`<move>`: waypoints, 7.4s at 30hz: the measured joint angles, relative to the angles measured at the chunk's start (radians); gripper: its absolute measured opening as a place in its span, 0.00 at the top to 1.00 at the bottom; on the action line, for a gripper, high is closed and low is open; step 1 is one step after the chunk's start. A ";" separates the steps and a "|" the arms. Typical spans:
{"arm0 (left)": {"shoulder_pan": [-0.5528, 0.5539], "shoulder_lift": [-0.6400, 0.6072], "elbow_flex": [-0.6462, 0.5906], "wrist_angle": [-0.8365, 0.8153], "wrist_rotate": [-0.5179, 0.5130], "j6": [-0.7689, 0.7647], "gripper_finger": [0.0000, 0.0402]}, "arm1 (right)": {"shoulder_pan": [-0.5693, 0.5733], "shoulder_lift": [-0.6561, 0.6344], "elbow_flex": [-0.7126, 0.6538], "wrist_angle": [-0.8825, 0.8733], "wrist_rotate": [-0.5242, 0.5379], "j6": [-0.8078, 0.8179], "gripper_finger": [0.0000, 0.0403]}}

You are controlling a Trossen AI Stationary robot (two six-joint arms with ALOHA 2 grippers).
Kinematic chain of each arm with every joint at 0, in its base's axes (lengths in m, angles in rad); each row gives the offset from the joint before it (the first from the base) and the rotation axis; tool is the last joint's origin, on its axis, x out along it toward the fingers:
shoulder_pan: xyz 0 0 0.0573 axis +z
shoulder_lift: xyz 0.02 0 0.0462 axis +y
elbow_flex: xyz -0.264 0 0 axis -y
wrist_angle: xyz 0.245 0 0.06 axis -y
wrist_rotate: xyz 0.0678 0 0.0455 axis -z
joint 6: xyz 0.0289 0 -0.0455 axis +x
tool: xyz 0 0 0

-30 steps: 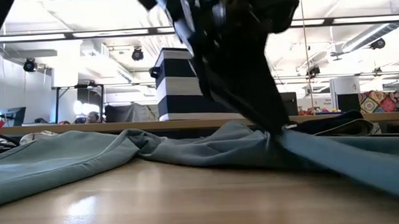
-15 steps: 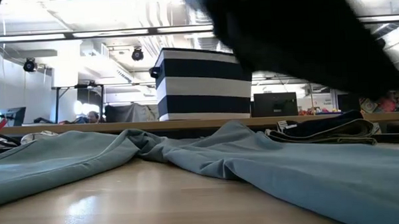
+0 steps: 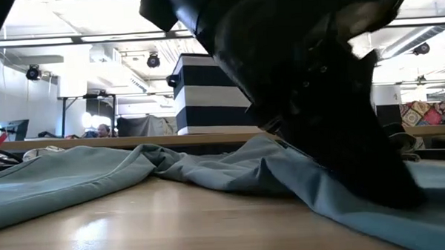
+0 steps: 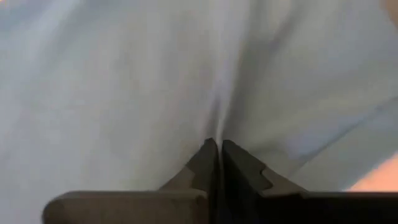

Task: Fold Laundry from Bin
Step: Fold the blue pants

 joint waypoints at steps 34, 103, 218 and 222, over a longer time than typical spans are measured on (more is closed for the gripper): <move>0.265 -0.477 -0.272 -0.454 -0.082 0.001 0.71 | 0.062 0.138 -0.017 0.126 0.259 -0.371 0.59; -0.122 0.145 0.472 -0.274 -0.375 -0.631 0.99 | 0.104 0.113 0.151 -0.034 0.317 -0.373 0.91; -0.214 0.147 0.627 -0.384 -0.255 -0.788 1.00 | 0.214 0.368 0.156 0.119 0.101 -0.579 0.98; -0.230 0.147 0.626 -0.385 -0.256 -0.882 1.00 | 0.278 0.334 0.158 0.122 0.066 -0.593 0.98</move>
